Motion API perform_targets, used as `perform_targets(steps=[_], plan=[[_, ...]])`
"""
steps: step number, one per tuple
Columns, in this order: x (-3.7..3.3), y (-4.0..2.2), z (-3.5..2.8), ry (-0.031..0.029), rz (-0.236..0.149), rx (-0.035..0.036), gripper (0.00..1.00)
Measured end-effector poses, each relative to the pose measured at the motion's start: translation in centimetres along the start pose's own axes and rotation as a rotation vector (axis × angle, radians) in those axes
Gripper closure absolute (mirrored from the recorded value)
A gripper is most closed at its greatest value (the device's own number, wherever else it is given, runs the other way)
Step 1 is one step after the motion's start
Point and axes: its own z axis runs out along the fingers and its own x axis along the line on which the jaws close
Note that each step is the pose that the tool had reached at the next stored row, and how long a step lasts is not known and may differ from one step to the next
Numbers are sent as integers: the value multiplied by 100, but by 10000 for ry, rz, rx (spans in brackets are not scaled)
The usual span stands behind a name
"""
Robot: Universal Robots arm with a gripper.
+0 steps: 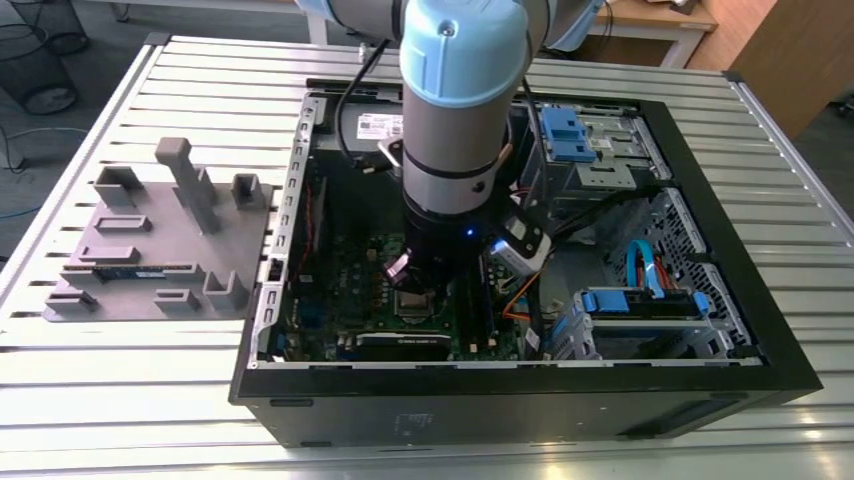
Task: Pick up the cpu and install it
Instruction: 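Install the first cpu locking lever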
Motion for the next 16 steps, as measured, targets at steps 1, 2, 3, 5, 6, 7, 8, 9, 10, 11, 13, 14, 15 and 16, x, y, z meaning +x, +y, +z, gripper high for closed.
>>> perform_targets(steps=[1,2,3,5,6,7,8,9,10,11,13,14,15,16], plan=[[1,-2,6,1,41,0,89],[1,-5,13,4,85,0,89],[2,-7,21,8,130,2,89],[1,-12,32,15,213,5,89],[-1,-14,36,16,254,6,89],[-4,-16,38,18,291,6,89],[-7,-19,41,19,327,6,89],[-11,-22,43,22,358,7,89],[-14,-24,44,24,387,8,89],[-17,-26,46,24,410,9,89],[-24,-30,49,26,437,9,89],[-28,-32,50,27,442,9,89],[-32,-35,52,28,447,10,89],[-35,-37,53,27,451,9,89]])
